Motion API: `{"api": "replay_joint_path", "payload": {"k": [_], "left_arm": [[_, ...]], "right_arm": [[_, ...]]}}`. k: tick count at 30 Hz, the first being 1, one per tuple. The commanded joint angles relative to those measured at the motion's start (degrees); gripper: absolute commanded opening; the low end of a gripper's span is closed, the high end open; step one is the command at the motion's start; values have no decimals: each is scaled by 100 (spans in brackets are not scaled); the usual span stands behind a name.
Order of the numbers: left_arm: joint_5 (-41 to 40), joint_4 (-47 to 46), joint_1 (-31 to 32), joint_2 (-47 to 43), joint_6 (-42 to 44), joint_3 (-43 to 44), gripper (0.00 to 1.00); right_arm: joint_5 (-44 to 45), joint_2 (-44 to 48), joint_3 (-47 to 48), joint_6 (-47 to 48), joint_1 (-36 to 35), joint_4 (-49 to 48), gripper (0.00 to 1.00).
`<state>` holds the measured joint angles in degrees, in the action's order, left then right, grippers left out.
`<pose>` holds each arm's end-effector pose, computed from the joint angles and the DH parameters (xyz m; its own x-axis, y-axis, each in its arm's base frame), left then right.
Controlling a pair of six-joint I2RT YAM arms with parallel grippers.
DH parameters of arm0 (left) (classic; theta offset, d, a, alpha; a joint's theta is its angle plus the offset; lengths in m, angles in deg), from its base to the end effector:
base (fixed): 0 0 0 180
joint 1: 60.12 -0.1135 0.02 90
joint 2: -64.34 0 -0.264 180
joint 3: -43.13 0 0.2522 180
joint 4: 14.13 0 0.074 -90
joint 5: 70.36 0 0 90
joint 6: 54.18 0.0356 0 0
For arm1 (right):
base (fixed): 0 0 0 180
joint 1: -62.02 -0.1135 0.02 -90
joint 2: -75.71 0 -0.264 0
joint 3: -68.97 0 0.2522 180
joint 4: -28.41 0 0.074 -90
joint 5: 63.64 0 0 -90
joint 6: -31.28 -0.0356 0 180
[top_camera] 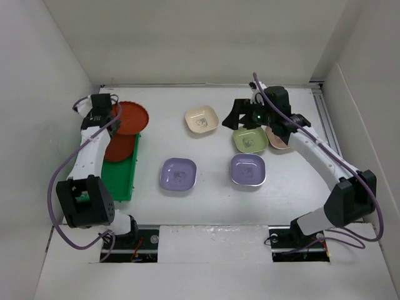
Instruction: Place the plates into the plastic bin on the countertop
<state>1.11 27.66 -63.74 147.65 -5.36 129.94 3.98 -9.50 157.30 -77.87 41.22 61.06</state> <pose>0.3242 0.0318 0.3243 -0.2621 -0.6421 -0.7204 -0.6396 0.6746 -0.3686 0.3157 0.1344 0.3376 -0.6446 0.0796 -0.7604 -0.4516 0.7629 0.4627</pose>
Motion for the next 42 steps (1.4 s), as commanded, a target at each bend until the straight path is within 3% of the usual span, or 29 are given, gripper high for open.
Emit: {"api": "replay_joint_path", "payload": {"k": [1,9,13,19,20,23,26,27,32,35,37,42], "left_arm": [[481,-289,-481,-481,-276,-553,0],[-722,105,-692,-184,-626,-626,0],[-732,194,-1087,19,-847,-687,0],[-732,124,-1088,282,-952,-749,0],[-732,124,-1088,335,-952,-749,6],[-653,71,-1088,222,-900,-749,52],[-582,71,-1088,-172,-821,-749,81],[-582,71,-984,-296,-734,-662,99],[-363,-16,-54,-1000,39,-372,100],[-467,53,1211,-1202,286,-371,100],[-747,263,2157,-1203,209,-493,100],[-819,353,3410,-1273,-362,-1354,100]], "right_arm": [[233,425,-327,114,-197,-429,100],[-241,1015,-1049,114,-478,-887,100],[-294,1067,-1164,176,-714,-888,100],[-241,1068,-1164,176,-838,-888,100],[-241,1068,-1164,228,-838,-888,100],[-241,1121,-1164,228,-891,-888,100],[-102,1173,-1111,228,-996,-835,100],[-40,1173,-1111,228,-996,-835,100],[636,1366,-1111,334,-1365,-537,100],[1136,1717,-1111,334,-1523,-239,100],[1375,2059,-1111,334,-1576,-80,100],[1508,2745,-1111,447,-1577,456,100]]}}
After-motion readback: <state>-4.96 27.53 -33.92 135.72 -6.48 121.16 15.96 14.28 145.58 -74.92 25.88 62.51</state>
